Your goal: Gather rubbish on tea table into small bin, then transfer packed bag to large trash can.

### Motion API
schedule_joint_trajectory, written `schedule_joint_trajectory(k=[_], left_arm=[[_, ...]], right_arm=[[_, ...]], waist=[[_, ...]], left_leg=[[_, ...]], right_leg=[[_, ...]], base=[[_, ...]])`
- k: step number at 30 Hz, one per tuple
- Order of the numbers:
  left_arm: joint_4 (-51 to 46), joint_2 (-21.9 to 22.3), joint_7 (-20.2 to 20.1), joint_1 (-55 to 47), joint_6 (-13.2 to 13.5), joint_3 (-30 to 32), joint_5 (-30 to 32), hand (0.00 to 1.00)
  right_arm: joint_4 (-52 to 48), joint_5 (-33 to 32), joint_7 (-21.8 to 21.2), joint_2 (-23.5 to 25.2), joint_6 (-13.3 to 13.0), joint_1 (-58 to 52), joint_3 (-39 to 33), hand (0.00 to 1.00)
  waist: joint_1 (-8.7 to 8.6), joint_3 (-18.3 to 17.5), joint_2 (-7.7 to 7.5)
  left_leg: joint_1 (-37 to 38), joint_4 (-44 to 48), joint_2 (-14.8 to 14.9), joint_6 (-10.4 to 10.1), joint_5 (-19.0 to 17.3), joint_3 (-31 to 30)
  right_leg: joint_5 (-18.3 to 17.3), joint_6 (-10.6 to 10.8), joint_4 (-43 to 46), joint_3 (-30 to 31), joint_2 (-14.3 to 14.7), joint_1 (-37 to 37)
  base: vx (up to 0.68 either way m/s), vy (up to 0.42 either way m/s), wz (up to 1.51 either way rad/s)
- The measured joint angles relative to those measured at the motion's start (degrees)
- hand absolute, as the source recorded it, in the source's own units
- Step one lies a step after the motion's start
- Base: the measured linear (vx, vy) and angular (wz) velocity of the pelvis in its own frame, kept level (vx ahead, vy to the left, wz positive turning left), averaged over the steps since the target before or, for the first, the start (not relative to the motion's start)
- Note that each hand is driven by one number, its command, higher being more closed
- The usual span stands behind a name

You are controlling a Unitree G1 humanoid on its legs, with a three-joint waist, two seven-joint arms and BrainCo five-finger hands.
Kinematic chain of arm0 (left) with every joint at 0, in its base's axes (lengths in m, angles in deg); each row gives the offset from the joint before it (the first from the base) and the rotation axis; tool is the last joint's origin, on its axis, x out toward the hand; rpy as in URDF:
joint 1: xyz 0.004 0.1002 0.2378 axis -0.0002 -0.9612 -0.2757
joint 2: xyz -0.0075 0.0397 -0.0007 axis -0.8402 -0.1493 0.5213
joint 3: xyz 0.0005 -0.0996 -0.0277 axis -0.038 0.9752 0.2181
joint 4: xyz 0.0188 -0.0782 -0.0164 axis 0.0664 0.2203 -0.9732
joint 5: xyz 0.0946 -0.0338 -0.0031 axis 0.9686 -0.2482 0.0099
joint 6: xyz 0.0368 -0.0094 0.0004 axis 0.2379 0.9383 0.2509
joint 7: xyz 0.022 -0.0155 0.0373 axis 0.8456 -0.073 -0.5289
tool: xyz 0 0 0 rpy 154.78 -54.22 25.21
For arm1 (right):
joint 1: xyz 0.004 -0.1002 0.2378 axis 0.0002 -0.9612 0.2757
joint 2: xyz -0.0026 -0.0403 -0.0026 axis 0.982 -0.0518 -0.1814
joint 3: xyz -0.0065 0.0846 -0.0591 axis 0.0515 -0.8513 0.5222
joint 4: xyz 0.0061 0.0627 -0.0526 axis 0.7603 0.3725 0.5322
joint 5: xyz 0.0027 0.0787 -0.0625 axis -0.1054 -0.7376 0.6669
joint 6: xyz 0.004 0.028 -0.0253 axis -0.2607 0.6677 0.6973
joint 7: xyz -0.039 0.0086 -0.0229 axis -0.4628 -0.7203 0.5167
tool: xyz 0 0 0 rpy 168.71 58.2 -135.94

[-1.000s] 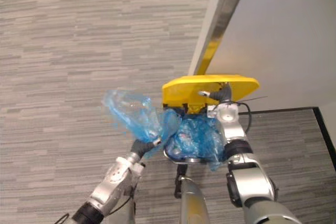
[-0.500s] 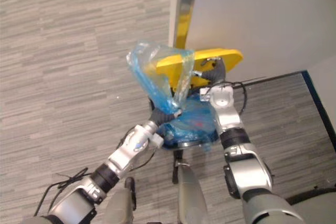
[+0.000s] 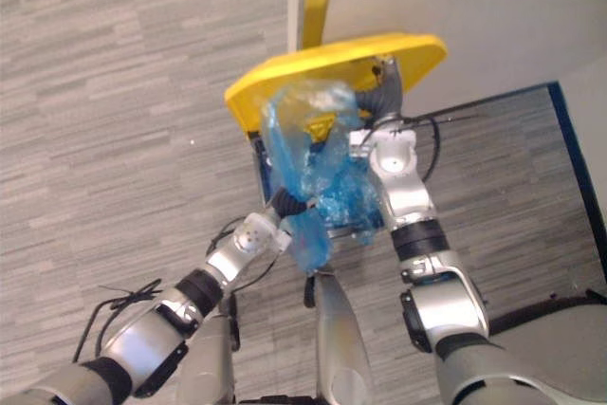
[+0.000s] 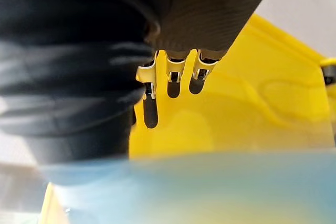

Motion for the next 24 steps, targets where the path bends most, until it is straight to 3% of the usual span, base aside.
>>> schedule_joint_trajectory(k=[1,2,10,24], left_arm=[[0.0,0.6,0.1,0.0,0.0,1.6,0.5,1.0],[0.0,0.7,0.2,0.0,0.0,2.0,0.8,0.0],[1.4,2.9,1.4,-0.1,-1.3,6.4,4.4,0.0],[-1.3,5.4,2.7,-0.9,-1.4,6.5,5.5,0.0]], right_arm=[[-0.4,0.0,0.5,0.6,0.0,0.0,0.0,0.0],[-0.7,-0.1,0.6,0.7,0.0,0.0,0.0,0.0],[-7.2,-1.1,0.9,1.1,-0.5,-1.9,0.0,0.0],[-8.0,-0.8,0.8,1.3,-0.5,-4.5,0.1,0.0]], waist=[[-0.01,0.0,0.0],[0.01,0.0,0.0],[0.46,0.0,0.01],[1.9,-0.3,0.03]], left_leg=[[-0.4,0.2,0.1,-0.1,-0.1,0.0],[-0.6,0.2,0.2,-0.1,-0.1,0.1],[-4.4,1.4,1.4,-0.7,-0.3,0.0],[-2.8,-0.2,1.4,-1.7,1.1,0.0]], right_leg=[[0.0,0.0,0.0,0.0,0.1,-0.3],[0.0,0.0,0.0,0.0,0.1,-0.5],[0.3,-0.5,0.5,-1.0,0.4,-4.0],[0.4,-0.6,0.8,-1.3,0.2,-3.1]], base=[[0.0,0.0,0.0],[0.0,0.0,0.0],[0.0,-0.011,0.0],[0.0,-0.003,0.01]])
